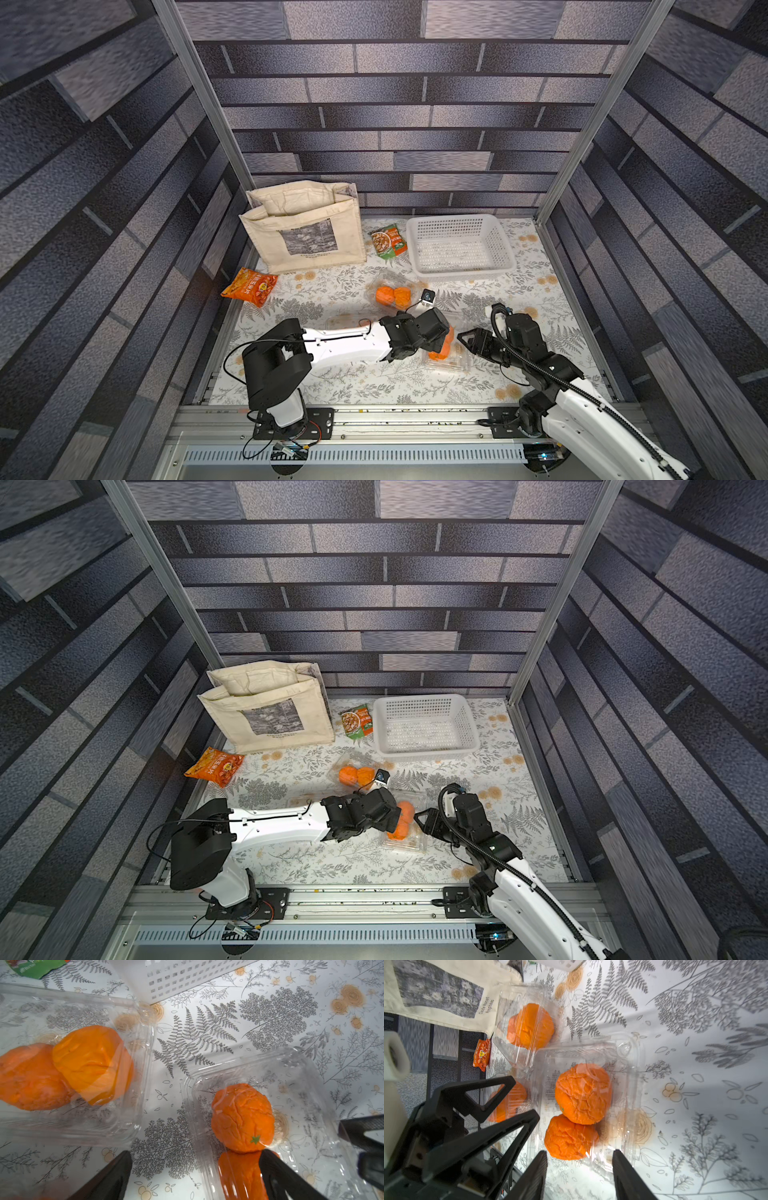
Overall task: Take oranges out of containers
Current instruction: Move the packing box to the center of the board.
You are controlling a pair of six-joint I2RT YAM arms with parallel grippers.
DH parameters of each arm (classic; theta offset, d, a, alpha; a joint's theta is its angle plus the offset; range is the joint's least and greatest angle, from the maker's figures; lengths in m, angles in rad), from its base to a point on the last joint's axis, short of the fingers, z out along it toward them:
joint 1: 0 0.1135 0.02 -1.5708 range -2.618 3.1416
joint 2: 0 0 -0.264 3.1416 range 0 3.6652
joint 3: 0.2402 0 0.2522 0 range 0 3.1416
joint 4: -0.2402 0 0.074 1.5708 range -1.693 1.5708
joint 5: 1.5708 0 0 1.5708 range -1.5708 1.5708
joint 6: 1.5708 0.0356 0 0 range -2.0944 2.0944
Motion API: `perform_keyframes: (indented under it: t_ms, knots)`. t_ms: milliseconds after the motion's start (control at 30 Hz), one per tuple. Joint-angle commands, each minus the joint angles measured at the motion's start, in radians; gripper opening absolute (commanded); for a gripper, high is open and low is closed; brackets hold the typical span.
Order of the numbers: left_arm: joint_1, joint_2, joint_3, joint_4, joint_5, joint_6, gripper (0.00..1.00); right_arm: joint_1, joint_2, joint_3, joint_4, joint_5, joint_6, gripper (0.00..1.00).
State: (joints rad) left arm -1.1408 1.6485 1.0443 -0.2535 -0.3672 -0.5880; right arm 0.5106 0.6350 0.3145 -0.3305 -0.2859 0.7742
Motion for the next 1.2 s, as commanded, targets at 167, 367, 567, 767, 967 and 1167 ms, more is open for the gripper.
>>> perform_keyframes:
  t_ms: [167,367,567,767,967,1167]
  knots:
    - [-0.021,-0.098,0.016,-0.139,-0.116,-0.001,1.00,0.135,0.175,0.073,0.079,0.101,-0.005,0.56]
    - [-0.033,-0.146,0.016,-0.200,-0.168,-0.008,1.00,0.135,0.184,0.084,0.260,0.050,0.054,0.58]
    - [-0.074,-0.162,0.012,-0.242,-0.209,-0.025,0.97,0.130,0.103,0.089,0.141,0.125,0.029,0.62]
    - [-0.108,-0.125,0.017,-0.267,-0.200,-0.042,0.90,0.072,-0.027,0.003,0.065,0.127,0.001,0.48]
    - [-0.119,-0.094,0.021,-0.195,-0.100,-0.039,0.95,-0.052,-0.131,-0.100,0.012,0.022,0.041,0.47]
    - [-0.079,-0.088,0.009,-0.180,-0.058,-0.078,0.97,-0.053,-0.151,-0.141,-0.004,0.017,0.044,0.46]
